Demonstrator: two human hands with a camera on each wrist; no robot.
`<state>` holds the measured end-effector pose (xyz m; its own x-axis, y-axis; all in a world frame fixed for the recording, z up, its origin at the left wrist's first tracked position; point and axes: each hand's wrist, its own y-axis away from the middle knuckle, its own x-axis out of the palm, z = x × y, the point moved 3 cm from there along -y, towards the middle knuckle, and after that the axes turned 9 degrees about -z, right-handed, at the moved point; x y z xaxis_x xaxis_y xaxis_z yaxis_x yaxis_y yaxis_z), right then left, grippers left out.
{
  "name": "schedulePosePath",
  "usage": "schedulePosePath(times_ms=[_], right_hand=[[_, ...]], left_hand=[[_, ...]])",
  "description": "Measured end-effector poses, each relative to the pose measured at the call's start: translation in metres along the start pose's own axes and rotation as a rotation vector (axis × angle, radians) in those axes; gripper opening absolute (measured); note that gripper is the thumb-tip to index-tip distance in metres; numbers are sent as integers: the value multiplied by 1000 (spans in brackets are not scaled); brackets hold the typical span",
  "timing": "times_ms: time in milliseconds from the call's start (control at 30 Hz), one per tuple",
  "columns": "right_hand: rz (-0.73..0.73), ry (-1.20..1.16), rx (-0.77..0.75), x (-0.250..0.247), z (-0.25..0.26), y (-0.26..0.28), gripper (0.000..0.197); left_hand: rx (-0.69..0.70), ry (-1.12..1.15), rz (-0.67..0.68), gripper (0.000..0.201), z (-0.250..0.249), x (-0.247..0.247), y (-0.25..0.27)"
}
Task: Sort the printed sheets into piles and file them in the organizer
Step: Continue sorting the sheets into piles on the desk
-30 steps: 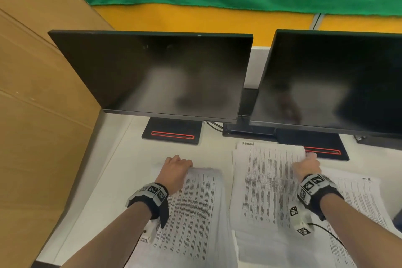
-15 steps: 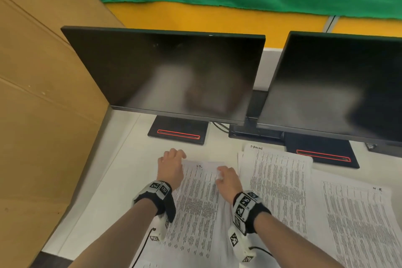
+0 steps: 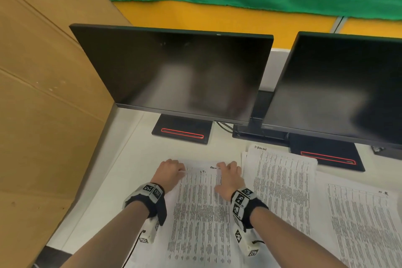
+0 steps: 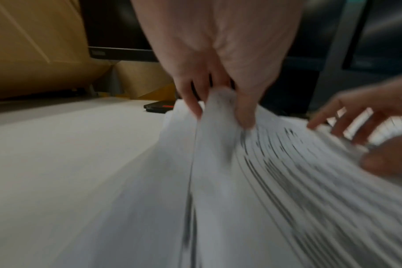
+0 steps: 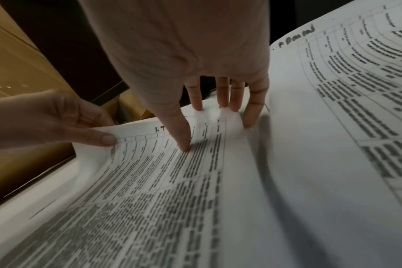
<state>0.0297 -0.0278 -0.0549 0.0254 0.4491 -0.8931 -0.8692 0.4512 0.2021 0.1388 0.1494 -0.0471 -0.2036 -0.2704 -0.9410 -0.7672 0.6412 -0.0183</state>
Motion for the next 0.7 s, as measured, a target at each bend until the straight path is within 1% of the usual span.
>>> schedulePosePath(times_ms=[67,167,200,333,433,467,567,600,633,700], right_hand=[[-35,-26,-18,-4,-3,2,58],[-117,-35,-76,-9,-6,4,40],[-141,-46,-93,-11,-6,5,37],[-188,-133,-111,-15,-9,8,34],[-191,-127,-169,-13,-12,11,26],[-187,-123,-186,-12,-13,12,23],[-168,-99,-203,-10,-13,13,25],[-168,-90,-208,-10,-14,13,26],[-169,-79,-212,-9,-14,13,25],[-182,-44,-226,-8,-13,15,15]], left_hand=[[-46,110,73,19,4,-3,-1],[-94,169,89,18,9,-4,0],[-111,167,89,18,10,-4,-1],[-130,149,79,18,4,-6,-1],[-111,151,111,9,-3,-8,-1],[-105,162,130,8,-4,-8,-2],[-58,174,162,25,-9,-7,-2],[-33,165,167,25,-11,-8,-1],[3,157,167,21,-13,-7,0],[63,134,150,10,-15,-7,2]])
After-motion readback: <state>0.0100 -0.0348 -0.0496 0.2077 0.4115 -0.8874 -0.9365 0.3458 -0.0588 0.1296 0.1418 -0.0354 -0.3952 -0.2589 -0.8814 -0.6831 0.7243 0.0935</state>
